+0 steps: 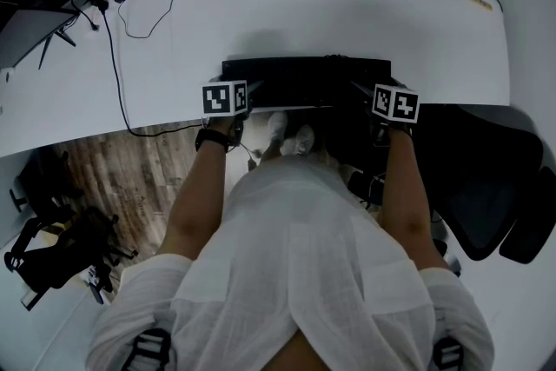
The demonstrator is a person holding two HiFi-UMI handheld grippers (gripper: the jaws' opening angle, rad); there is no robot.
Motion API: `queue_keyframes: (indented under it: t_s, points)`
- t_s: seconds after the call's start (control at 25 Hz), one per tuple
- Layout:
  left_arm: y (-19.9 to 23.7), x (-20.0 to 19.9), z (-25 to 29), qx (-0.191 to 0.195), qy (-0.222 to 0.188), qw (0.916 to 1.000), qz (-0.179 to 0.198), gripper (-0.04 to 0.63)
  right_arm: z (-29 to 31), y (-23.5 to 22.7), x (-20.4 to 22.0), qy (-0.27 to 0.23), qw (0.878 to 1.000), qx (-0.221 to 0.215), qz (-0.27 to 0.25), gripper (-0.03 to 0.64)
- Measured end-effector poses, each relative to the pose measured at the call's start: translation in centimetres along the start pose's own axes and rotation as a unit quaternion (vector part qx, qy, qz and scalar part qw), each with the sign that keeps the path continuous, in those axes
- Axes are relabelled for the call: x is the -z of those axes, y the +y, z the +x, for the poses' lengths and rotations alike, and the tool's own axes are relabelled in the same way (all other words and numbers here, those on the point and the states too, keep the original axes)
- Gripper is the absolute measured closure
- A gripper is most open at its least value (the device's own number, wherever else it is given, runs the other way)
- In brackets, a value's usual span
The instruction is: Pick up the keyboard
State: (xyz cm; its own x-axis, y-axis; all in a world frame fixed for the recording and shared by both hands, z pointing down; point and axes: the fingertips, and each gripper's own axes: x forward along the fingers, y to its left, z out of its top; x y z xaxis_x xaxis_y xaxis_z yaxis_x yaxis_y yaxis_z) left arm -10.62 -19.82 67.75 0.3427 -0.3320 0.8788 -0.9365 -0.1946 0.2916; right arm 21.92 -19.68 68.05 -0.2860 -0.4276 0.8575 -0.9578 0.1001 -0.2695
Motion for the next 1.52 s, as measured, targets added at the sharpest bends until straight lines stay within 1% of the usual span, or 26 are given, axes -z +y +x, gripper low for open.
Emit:
queue_keyframes:
  t_s: [0.24, 0.44, 0.76, 0.92, 1.08, 1.24, 1.52]
  points:
    - [0.1, -0.2, 0.0, -0.001, -0.017, 0.9999, -0.002, 0.156, 0.1, 0.1, -0.1, -0.002, 1.000, 0.001, 0.002, 0.080]
    - [0.1, -0.4, -0.1, 0.005, -0.019, 0.9997, -0.014, 0.156, -0.1, 0.1, -0.2, -0.007, 1.000, 0.001, 0.000, 0.080]
    - [-0.1, 0.0, -0.6, 0.000, -0.025, 0.9993, -0.028, 0.156, -0.6, 0.3, -0.1, -0.013, 1.000, 0.004, -0.012, 0.077]
    - [0.0, -0.2, -1.0, -0.004, -0.037, 0.9988, -0.032, 0.158, -0.9, 0.6, -0.5, -0.022, 1.000, 0.005, -0.018, 0.077]
    - [-0.2, -2.5, -2.3, -0.011, -0.064, 0.9975, -0.026, 0.158, -2.1, 1.1, -2.4, -0.052, 0.998, 0.004, -0.021, 0.077]
    - [-0.5, -5.8, -4.1, -0.013, -0.099, 0.9949, -0.015, 0.158, -3.7, 1.7, -5.6, -0.091, 0.995, 0.003, -0.029, 0.077]
    - [-1.5, -11.4, -8.3, -0.016, -0.167, 0.9859, 0.007, 0.158, -7.4, 3.0, -10.9, -0.161, 0.986, 0.005, -0.042, 0.077]
